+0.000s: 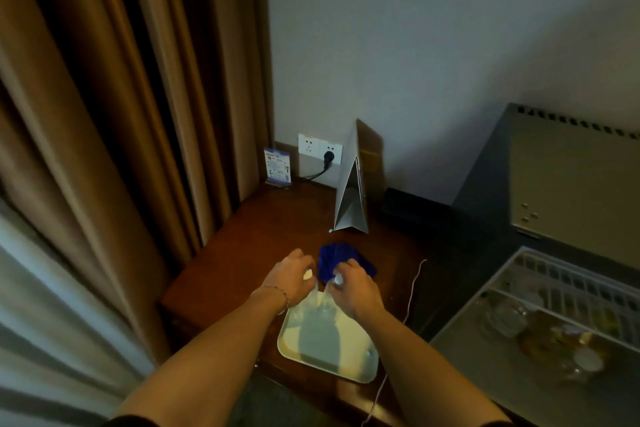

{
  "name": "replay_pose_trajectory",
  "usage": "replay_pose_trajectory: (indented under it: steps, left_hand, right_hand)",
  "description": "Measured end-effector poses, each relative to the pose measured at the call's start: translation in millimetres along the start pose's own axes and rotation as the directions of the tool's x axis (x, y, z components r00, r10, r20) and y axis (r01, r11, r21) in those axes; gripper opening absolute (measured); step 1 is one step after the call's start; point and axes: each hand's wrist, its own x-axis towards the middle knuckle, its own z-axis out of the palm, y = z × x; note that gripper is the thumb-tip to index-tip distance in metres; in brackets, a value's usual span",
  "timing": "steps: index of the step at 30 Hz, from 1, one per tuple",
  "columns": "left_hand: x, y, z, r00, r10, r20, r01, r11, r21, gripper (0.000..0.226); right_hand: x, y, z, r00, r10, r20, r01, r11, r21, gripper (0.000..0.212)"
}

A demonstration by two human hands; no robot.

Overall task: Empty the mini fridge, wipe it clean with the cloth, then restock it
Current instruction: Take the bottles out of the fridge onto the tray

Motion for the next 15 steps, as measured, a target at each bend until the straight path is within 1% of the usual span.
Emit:
replay_pose_trajectory:
  steps: [4,8,11,15]
  left_hand:
    - [3,-7,7,1.000,0.010,0.019,-0.010,1.000,0.022,0.023]
    - [6,-10,13,1.000,0.012,0.020,-0.012,1.000,0.001,0.024]
    - [6,-11,14,1.000,0.015,0.023,-0.015,1.000,0.001,0.026]
    - [1,-15,14,0.999,-0.003,0.034,0.003,1.000,-0.002,0.029]
  right_hand:
    - [5,-2,7,1.000,0.010,0.011,-0.010,0.999,-0.031,0.028]
    - [7,-1,11,0.999,0.035,0.023,-0.034,0.999,-0.041,0.027]
    - [9,-2,11,0.998,0.052,0.025,-0.051,0.998,-0.034,0.030]
    - [10,-4,7,0.997,0.062,0.053,-0.058,0.996,-0.069,0.035]
